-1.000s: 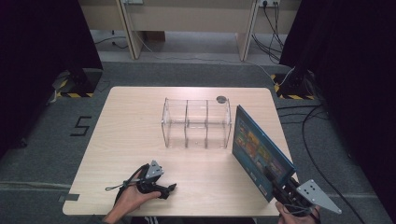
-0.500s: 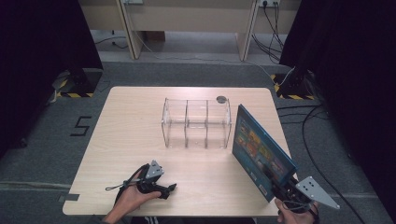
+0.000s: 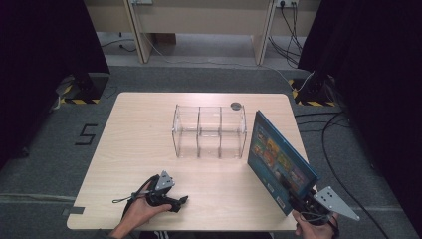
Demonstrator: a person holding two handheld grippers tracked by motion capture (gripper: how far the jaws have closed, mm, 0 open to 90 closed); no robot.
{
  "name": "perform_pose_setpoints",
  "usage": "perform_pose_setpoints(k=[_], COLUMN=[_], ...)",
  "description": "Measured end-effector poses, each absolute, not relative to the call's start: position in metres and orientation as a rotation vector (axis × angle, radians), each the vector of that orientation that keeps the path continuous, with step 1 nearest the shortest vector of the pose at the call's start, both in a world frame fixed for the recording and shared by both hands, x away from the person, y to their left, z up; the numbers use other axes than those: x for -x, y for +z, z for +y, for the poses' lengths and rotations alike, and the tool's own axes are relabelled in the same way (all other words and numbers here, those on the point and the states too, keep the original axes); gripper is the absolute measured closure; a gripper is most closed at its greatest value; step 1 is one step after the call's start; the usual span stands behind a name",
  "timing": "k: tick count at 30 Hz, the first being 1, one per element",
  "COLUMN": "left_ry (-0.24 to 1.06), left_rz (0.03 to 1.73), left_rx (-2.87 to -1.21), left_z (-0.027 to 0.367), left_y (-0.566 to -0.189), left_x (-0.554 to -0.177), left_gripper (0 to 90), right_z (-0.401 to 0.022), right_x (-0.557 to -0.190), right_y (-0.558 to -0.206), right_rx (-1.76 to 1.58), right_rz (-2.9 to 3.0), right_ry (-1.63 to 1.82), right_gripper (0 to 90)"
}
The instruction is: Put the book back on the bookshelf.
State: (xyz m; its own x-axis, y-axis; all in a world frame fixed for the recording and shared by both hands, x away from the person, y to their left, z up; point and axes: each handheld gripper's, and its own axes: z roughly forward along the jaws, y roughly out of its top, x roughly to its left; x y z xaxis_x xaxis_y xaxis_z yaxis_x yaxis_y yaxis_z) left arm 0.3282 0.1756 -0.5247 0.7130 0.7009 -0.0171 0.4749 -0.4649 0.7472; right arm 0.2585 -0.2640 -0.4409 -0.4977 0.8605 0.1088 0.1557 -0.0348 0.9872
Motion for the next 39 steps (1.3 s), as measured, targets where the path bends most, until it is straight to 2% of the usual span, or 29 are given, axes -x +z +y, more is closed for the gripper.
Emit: perform_pose_setpoints(k=[33,39], left_ry=[0.375,0.376], left_rz=[0.887,0.887], left_rx=[-2.154,-2.153], left_z=[0.175,0.175], left_y=[-0.525,-0.525], left_x=[-0.328,-0.329], left_gripper=[7.9,7.7], right_z=[-0.267,-0.266], right_x=[-0.272,-0.273], right_y=[-0.446,-0.445], right_rx=[-1.083,-1.061], right_rz=[1.657,1.654], right_ry=[1.642,1.608], right_gripper=[76.8,79.4])
